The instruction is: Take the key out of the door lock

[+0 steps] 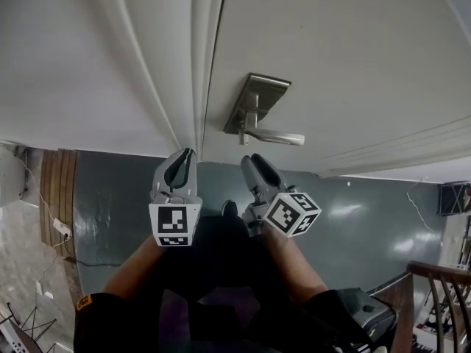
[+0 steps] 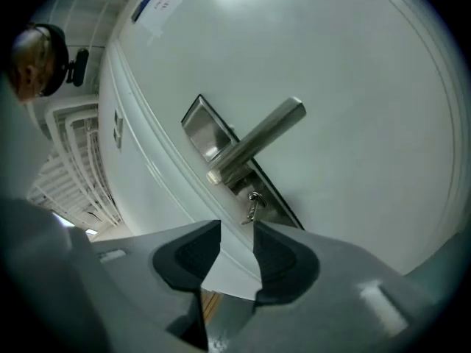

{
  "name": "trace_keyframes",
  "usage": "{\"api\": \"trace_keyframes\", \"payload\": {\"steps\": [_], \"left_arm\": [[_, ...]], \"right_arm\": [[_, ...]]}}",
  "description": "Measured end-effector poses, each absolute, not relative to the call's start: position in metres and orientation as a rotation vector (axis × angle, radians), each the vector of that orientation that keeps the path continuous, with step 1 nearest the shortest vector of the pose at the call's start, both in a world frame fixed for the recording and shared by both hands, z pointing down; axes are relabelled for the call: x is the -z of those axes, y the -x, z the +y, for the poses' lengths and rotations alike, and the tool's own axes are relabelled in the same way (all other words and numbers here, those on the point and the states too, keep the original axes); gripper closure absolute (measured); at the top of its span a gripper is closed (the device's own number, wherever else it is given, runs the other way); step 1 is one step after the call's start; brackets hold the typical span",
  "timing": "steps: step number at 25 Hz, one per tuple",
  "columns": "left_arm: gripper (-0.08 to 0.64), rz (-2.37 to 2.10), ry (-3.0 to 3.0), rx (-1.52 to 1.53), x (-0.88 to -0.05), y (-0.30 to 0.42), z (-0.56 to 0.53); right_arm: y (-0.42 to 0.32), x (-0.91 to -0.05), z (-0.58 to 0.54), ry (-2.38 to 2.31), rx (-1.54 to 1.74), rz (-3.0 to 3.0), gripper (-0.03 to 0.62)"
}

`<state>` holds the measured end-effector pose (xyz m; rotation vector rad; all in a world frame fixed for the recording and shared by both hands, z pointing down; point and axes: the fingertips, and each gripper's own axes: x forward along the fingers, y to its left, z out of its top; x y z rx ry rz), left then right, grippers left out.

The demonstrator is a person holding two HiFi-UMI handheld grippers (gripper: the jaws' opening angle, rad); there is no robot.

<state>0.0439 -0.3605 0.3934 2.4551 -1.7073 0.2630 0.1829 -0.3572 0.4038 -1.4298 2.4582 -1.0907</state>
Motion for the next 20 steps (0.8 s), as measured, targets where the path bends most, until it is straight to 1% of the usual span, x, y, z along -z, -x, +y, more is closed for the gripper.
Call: {"api": "trace_keyframes", "payload": {"steps": [8,16,19,20], "left_arm": [[0.512,-1.816,-2.359,-0.335,-0.405,-0.047,-0.363],[0.512,-1.854,-2.319,-0.365,-0.41,-0.053,-0.36],[0.514,-1.853,-2.312,-0.368,-0.411,-0.054,-0.359],[0.514,-1.859,-2.315,-0.365,-0.41,-0.053,-0.359]], "right_arm": [[-0.181,-0.427,-0.385,1.066,1.435,2.269,0.472],[-0.171,-0.428,-0.402,0.835,1.564,2.169,0.48],[-0.168,-0.426,-0.406,0.8,1.583,2.14,0.508],[-0.167,-0.426,-0.408,0.789,1.585,2.132,0.53]]}}
